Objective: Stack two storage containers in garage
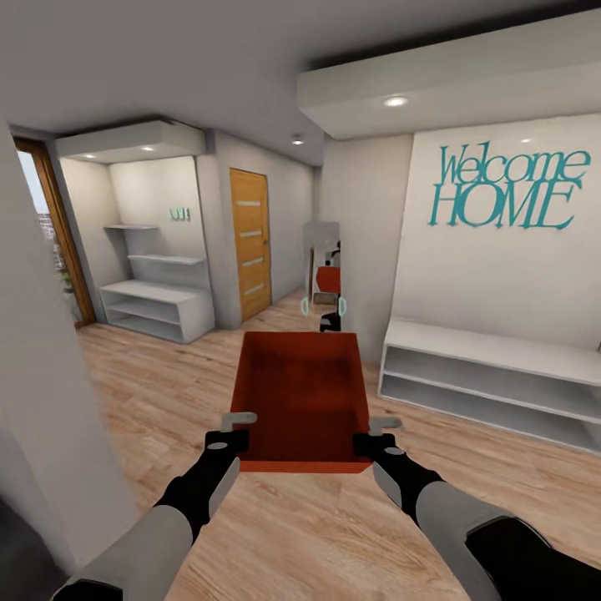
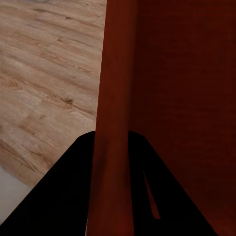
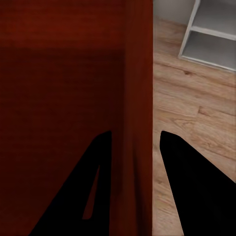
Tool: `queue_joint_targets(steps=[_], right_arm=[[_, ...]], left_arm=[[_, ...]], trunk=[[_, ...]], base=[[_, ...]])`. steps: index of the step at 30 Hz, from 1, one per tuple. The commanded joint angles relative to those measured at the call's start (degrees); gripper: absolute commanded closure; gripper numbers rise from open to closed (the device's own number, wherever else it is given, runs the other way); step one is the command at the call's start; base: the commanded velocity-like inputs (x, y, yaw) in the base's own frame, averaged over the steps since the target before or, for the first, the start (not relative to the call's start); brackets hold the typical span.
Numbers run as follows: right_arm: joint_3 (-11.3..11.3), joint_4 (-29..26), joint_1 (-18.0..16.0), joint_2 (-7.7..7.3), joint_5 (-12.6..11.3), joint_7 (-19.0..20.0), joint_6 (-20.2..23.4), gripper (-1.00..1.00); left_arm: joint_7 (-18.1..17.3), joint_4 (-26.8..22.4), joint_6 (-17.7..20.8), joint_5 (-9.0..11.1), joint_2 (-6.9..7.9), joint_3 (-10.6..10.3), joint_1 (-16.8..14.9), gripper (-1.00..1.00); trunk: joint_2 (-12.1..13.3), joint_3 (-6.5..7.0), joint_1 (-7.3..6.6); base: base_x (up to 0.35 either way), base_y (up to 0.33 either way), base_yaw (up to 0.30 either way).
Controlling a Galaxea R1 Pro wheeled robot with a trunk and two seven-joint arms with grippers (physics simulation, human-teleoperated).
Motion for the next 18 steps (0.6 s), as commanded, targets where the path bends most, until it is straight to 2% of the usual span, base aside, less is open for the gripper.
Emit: queue_joint_targets(steps=[1,18], right_arm=[[-1.44,-0.14,-0.04,-0.60,0.13,-0.34,-0.30,1.00],[-1.44,-0.14,-0.04,-0.64,0.18,-0.34,-0.31,1.00]], left_arm=[[5.58,-0.06,0.51,0.12,1.83,1.29,-0.03,1.00],[5.58,-0.06,0.51,0.12,1.83,1.29,-0.02,1.00]], trunk=[[-0.04,-0.01,0.05],[-0.04,-0.01,0.05]], base=[[0.322,0.000,0.019],[0.322,0.000,0.003]])
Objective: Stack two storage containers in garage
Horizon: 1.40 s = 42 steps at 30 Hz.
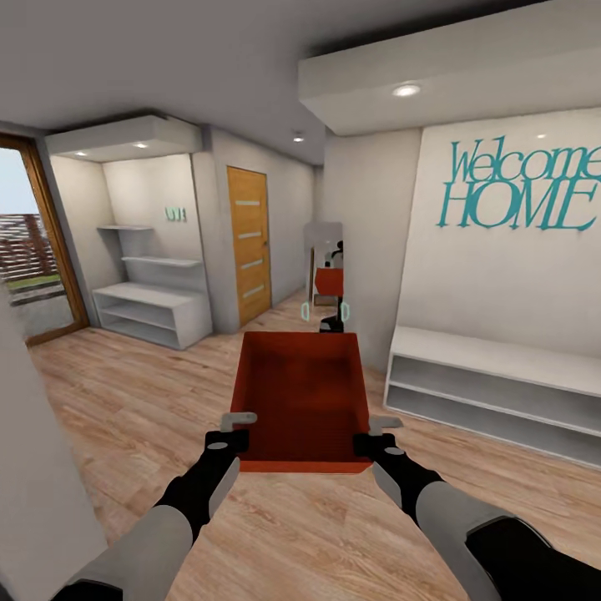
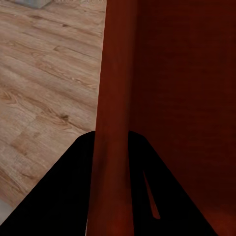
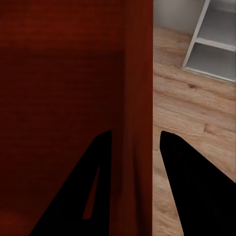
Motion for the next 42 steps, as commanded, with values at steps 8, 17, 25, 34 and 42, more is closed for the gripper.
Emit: queue_joint_targets(steps=[8,17,25,34,42], right_arm=[[-1.35,-0.12,-0.04,-0.64,0.05,-0.40,-0.37,1.00],[-1.35,-0.11,-0.04,-0.64,0.02,-0.36,-0.38,1.00],[-1.35,-0.12,-0.04,-0.57,0.00,-0.34,-0.38,1.00],[-1.35,-0.12,-0.04,-0.62,0.00,-0.34,-0.26,1.00],[-1.35,-0.12,-0.04,-0.64,0.06,-0.34,-0.22,1.00]], left_arm=[[5.57,-0.08,0.52,0.11,1.82,1.31,-0.04,1.00],[5.57,-0.01,0.52,0.11,1.82,1.31,-0.03,1.00],[5.57,0.00,0.52,0.11,1.82,1.31,-0.04,1.00],[5.57,0.00,0.52,0.11,1.82,1.31,-0.05,1.00],[5.57,-0.04,0.52,0.11,1.91,1.31,-0.03,1.00]], trunk=[[-0.04,-0.01,0.05],[-0.04,-0.01,0.05],[-0.04,-0.01,0.05],[-0.04,-0.01,0.05],[-0.04,-0.01,0.05]], base=[[0.322,0.000,0.000],[0.322,0.000,0.000],[0.322,0.000,0.000],[0.322,0.000,0.062],[0.322,0.000,0.255]])
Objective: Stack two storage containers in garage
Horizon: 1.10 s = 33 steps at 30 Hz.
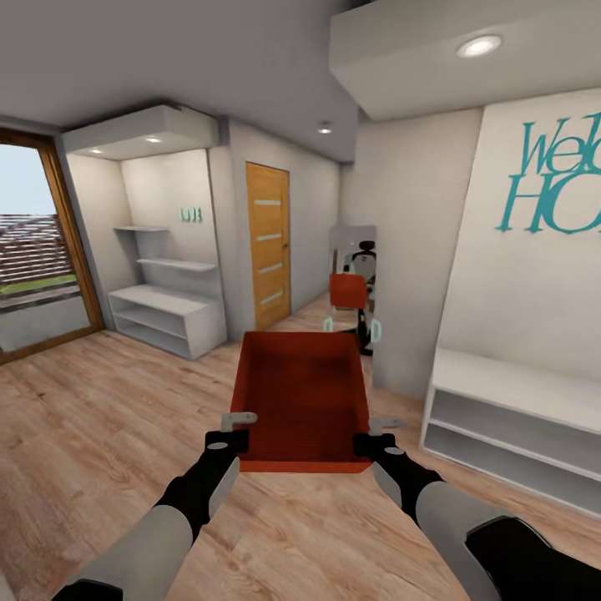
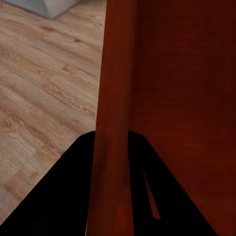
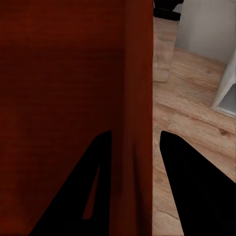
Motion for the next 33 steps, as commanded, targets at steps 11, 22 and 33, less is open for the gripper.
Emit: queue_joint_targets(steps=[11,22,33], right_arm=[[-1.30,-0.10,-0.03,-0.64,0.01,-0.39,-0.36,1.00],[-1.30,-0.10,-0.03,-0.64,0.01,-0.36,-0.45,1.00],[0.79,0.15,-0.03,0.17,-0.83,-0.89,-0.45,1.00]], left_arm=[[5.53,-0.06,0.50,-0.01,2.24,2.81,0.00,1.00],[5.53,-0.05,0.50,-0.01,2.21,2.89,-0.04,1.00],[0.22,-0.12,-0.12,3.21,1.66,-2.45,0.04,1.00]], trunk=[[-0.04,-0.01,0.05],[-0.04,-0.01,0.05],[-0.05,-0.02,0.05]], base=[[0.322,0.000,0.248],[0.321,0.000,0.018],[0.088,0.000,0.000]])
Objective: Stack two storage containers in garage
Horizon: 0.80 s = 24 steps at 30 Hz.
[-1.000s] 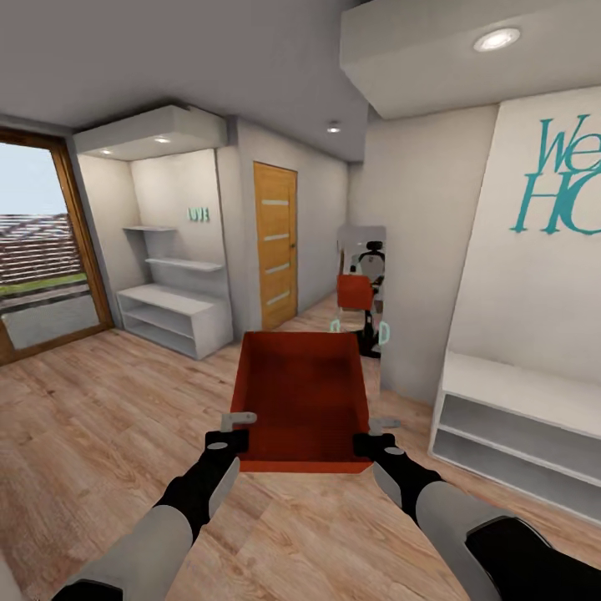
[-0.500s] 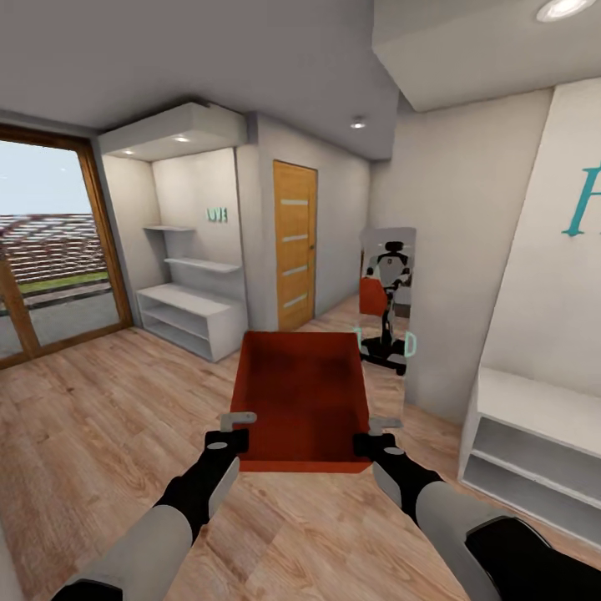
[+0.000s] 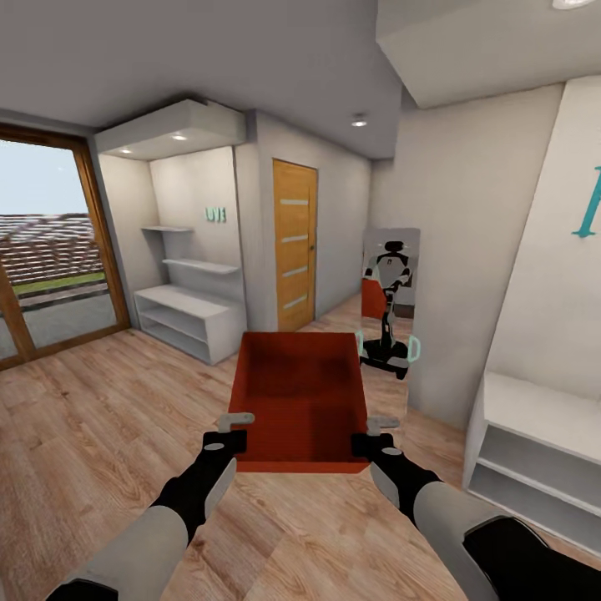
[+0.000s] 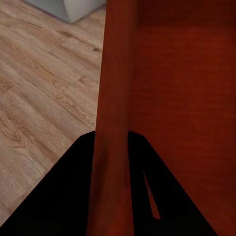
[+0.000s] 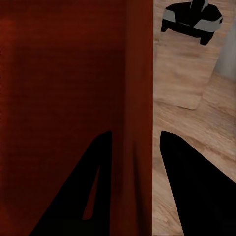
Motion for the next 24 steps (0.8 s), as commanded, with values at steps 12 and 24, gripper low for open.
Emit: queue_joint_targets(steps=[12,24], right_arm=[[-0.52,0.00,-0.02,0.06,0.13,-0.61,-0.18,1.00],[-0.83,0.00,-0.02,0.15,1.11,-0.66,-0.18,1.00]], left_arm=[[0.34,-0.17,-0.32,1.89,1.03,-1.05,-0.03,1.00],[0.34,-0.11,-0.35,2.00,1.09,-1.11,-0.03,1.00]], trunk=[[-0.05,-0.02,0.02],[-0.05,-0.02,0.02]], base=[[0.000,0.000,0.000],[0.074,0.000,0.000]])
